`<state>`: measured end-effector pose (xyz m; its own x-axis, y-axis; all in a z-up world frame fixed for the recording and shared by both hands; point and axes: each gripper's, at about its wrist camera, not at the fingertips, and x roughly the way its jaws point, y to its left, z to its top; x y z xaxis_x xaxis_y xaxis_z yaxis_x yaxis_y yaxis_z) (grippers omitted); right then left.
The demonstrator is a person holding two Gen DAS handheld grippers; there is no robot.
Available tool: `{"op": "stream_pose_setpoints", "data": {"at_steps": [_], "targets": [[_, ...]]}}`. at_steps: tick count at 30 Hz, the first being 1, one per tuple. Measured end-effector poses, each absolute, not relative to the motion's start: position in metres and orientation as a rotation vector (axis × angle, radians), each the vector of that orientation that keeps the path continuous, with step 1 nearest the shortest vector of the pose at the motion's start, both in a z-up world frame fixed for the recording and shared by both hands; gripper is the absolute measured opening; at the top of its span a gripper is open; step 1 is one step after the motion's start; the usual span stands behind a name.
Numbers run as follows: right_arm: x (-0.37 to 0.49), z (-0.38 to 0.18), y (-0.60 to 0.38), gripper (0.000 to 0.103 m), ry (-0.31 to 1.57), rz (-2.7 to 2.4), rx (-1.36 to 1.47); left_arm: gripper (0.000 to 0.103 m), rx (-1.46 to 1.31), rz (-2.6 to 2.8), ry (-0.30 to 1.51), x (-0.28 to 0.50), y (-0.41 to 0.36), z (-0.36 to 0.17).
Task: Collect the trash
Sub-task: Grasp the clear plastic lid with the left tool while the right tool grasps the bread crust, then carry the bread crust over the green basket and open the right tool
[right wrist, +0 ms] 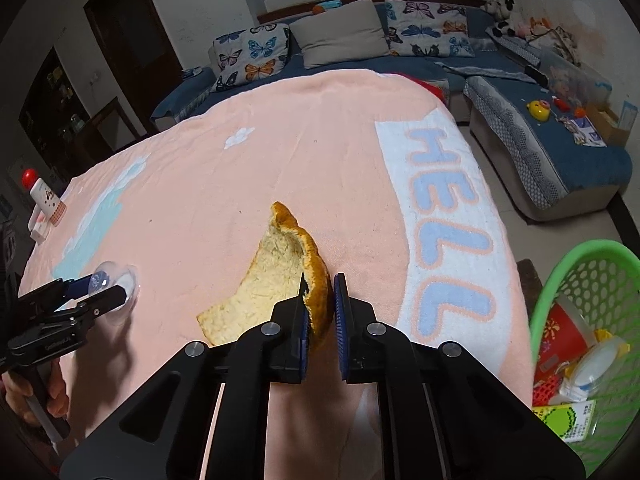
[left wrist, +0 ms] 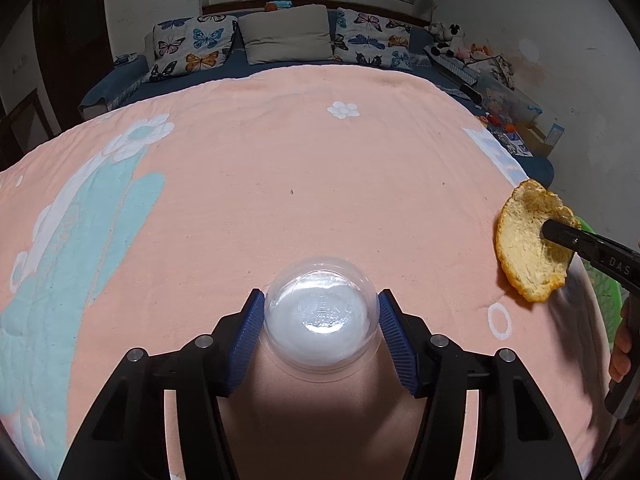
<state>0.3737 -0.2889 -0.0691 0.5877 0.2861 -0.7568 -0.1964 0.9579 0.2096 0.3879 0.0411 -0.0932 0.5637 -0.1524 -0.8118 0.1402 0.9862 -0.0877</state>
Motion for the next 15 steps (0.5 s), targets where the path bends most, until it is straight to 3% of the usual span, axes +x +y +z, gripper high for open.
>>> {"op": "stream_pose_setpoints", "data": {"at_steps": [15], "targets": [[0.341,-0.054,-0.318,0.011,0.866,0.230,0.071,0.055,0.012,-0.141,0.930,0.387,0.031,-0.094]]}}
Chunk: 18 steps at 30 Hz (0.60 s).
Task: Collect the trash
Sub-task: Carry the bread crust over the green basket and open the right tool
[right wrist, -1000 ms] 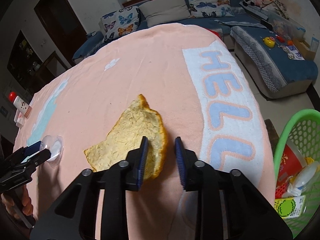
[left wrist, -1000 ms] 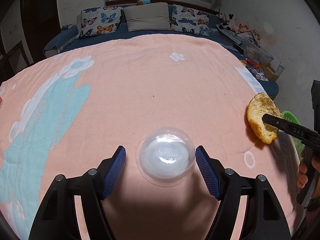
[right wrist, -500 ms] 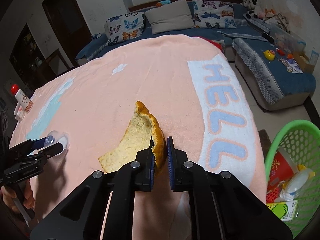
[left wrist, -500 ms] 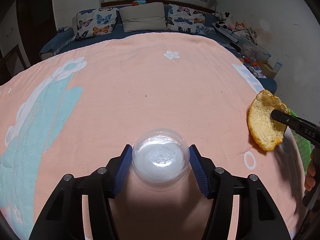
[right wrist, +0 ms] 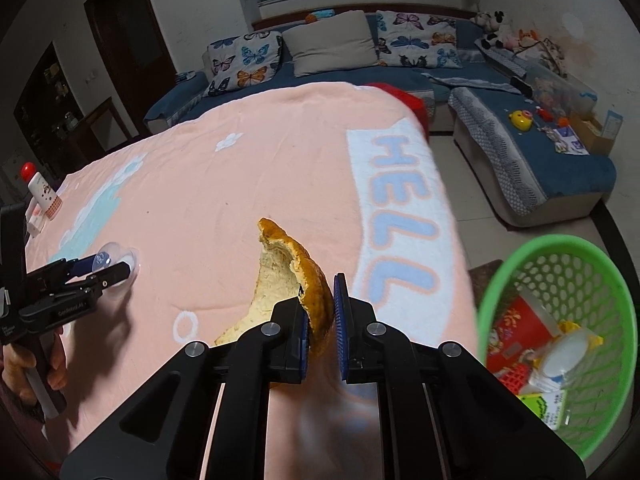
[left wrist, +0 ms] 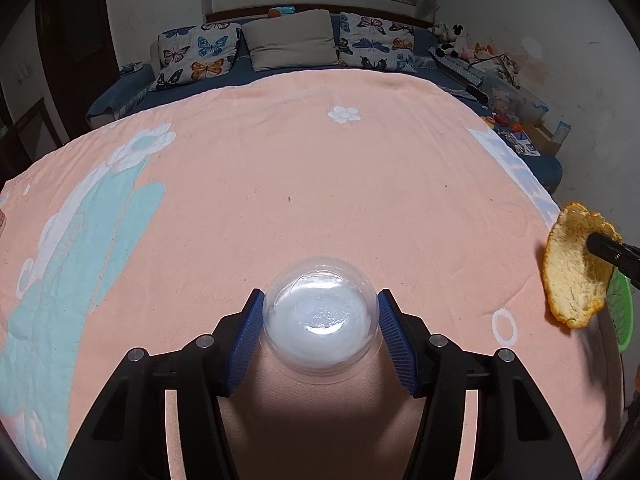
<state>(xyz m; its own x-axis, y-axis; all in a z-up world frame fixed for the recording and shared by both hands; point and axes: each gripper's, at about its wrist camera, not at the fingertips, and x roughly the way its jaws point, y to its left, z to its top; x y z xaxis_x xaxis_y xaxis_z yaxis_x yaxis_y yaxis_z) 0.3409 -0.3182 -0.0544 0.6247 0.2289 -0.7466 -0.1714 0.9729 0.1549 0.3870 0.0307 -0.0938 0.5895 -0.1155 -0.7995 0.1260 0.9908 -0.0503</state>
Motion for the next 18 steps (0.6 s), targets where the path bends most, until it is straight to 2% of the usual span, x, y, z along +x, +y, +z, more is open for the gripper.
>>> {"op": "stream_pose_setpoints", "data": {"at_steps": [18], "targets": [[0.293,-0.031,-0.413,0.011,0.804,0.067,0.149,0.055,0.022,-0.277,0.826,0.348,-0.019,-0.039]]}}
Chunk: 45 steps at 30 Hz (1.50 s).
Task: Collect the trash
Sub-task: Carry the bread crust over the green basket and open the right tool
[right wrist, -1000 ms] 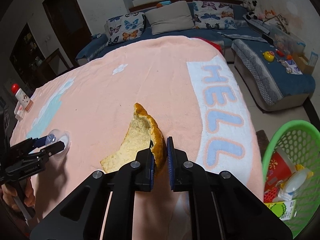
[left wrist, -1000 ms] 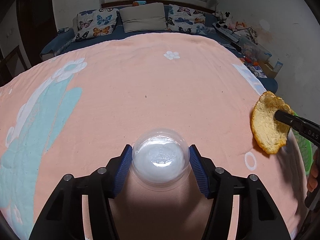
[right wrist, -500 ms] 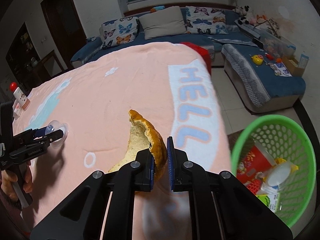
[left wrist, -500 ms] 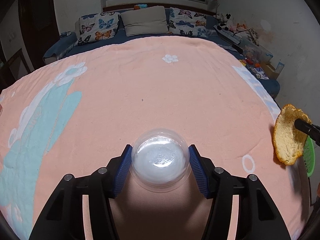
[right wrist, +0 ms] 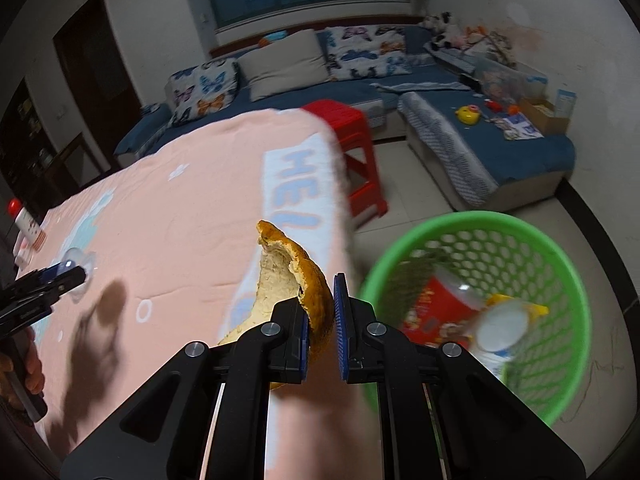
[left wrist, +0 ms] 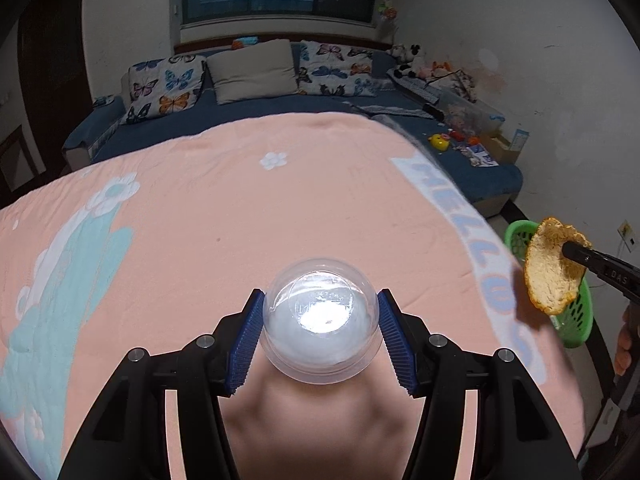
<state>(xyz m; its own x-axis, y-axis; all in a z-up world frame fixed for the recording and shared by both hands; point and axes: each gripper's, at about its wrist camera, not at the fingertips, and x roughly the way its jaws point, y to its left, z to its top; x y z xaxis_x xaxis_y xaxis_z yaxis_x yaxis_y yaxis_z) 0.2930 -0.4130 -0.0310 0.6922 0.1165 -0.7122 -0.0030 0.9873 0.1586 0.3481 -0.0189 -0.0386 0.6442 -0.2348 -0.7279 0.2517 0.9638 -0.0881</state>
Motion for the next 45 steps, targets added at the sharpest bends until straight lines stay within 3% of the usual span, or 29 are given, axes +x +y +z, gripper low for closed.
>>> {"op": "stream_pose_setpoints", "data": {"at_steps": [20,27,29,31,33,45], "targets": [[0.266,-0.071,-0.543,0.012,0.887,-0.218,0.189,0.055,0.109,-0.474,0.780,0.327,-0.138,-0.006],[0.269,-0.091,-0.564,0.017,0.927,-0.239,0.219,0.055,0.141,-0.531,0.784,0.326,-0.178,-0.007],[0.268,-0.095,-0.567,0.022,0.932,-0.231,0.227,0.055,0.146,-0.551,0.787,0.326,-0.189,-0.008],[0.266,-0.095,-0.567,0.038,0.925,-0.238,0.219,0.055,0.154,-0.573,0.789,0.325,-0.201,-0.010],[0.261,-0.092,-0.570,0.045,0.902,-0.243,0.221,0.055,0.170,-0.597,0.789,0.322,-0.214,-0.012],[0.231,-0.066,-0.587,0.052,0.832,-0.252,0.228,0.055,0.199,-0.697,0.827,0.320,-0.273,-0.028]]}}
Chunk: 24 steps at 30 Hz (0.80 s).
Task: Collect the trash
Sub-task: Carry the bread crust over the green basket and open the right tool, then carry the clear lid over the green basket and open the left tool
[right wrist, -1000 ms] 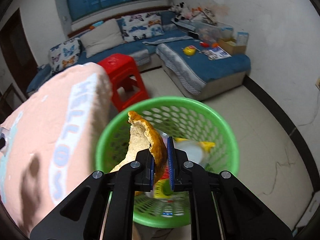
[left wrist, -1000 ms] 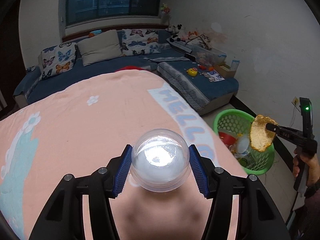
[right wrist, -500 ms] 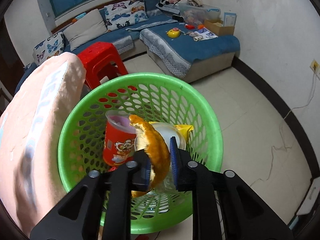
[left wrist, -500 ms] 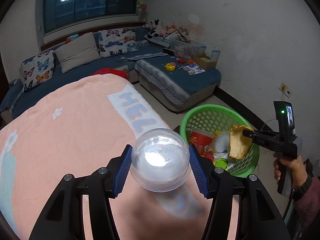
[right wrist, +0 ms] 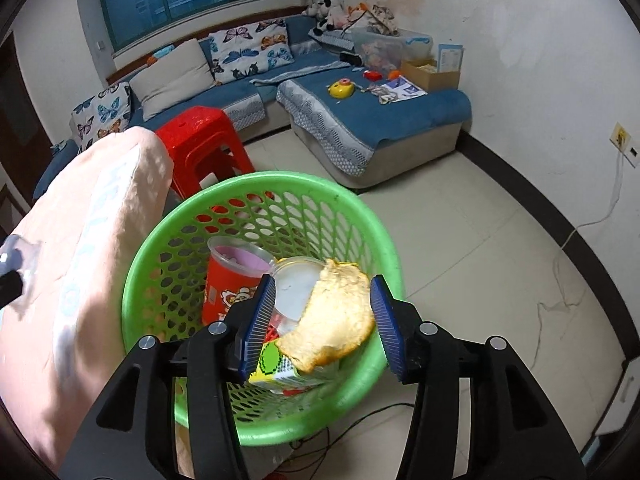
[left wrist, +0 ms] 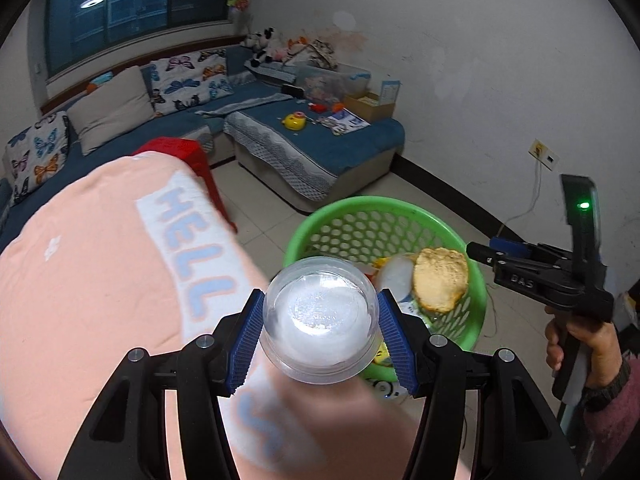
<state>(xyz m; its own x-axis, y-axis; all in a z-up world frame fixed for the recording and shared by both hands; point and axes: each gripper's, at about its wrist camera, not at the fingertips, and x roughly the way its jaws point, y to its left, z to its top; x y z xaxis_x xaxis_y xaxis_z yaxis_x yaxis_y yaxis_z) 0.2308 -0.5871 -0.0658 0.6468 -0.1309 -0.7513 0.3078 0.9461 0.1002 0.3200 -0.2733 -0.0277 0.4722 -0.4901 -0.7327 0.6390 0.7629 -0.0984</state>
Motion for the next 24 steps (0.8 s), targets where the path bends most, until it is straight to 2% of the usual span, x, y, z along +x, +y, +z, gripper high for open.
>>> {"op": "stream_pose_setpoints", "data": {"at_steps": [7,19,21,22,24], "targets": [[0.201,-0.056,-0.597,0.057,0.796,-0.270,0.251,0.056,0.219,-0.769,0.888,0.320,-0.318,-0.048],[0.165,-0.057,-0.604,0.059,0.771,-0.261,0.301,0.056,0.252,-0.790,0.981,0.324,-0.371,-0.090],[0.162,-0.057,-0.604,0.059,0.769,-0.260,0.300,0.057,0.255,-0.786,0.993,0.324,-0.373,-0.094],[0.162,-0.058,-0.604,0.059,0.771,-0.255,0.304,0.062,0.250,-0.791,0.999,0.325,-0.373,-0.096],[0.159,-0.059,-0.602,0.059,0.766,-0.252,0.314,0.064,0.251,-0.781,0.994,0.325,-0.374,-0.096]]}}
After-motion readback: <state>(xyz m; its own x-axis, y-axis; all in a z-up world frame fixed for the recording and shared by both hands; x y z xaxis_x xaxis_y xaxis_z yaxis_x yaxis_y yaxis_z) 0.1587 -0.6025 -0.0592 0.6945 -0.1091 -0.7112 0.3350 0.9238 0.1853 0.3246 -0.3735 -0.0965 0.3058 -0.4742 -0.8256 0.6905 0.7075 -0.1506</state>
